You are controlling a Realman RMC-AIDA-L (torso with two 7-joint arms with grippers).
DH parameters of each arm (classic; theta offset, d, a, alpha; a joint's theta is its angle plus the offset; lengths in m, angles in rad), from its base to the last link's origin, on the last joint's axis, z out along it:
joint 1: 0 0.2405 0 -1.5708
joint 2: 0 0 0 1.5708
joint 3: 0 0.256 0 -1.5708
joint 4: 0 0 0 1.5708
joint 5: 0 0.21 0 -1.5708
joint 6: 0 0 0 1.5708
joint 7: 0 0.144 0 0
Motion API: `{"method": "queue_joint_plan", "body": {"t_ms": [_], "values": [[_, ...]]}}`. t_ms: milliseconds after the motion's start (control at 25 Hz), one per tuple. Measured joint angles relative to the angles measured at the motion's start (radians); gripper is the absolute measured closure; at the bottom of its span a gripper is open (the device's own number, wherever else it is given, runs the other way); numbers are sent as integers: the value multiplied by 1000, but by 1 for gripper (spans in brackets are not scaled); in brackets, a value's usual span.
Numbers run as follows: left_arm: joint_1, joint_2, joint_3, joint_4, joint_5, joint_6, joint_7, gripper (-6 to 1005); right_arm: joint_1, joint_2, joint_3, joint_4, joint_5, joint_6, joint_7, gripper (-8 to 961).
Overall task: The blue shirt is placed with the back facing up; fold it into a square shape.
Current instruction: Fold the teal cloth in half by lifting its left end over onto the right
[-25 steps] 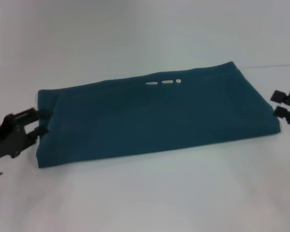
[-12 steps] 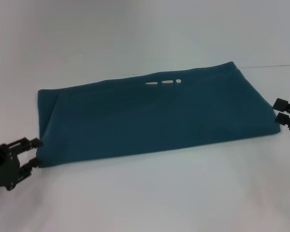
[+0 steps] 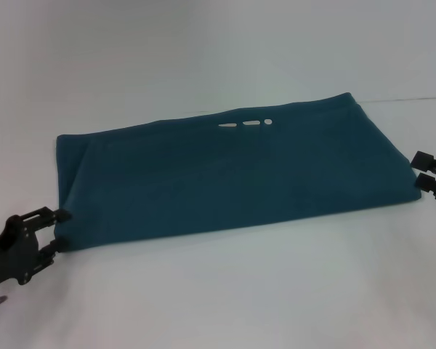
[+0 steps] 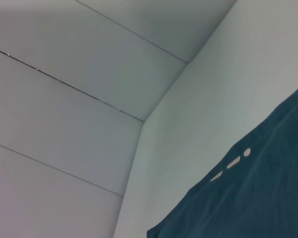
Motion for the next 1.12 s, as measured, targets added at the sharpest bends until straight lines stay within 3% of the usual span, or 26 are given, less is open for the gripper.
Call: {"method": "queue_joint_plan", "body": {"t_ms": [560,1120], "values": [[7,5,-4,-24,34,-57,-30,446,-11,-3,2,9,0,0,-2,195],[1,-4,-2,-28,30,-99,17,449,-21,-3,3,10,0,2,-2,197]]}}
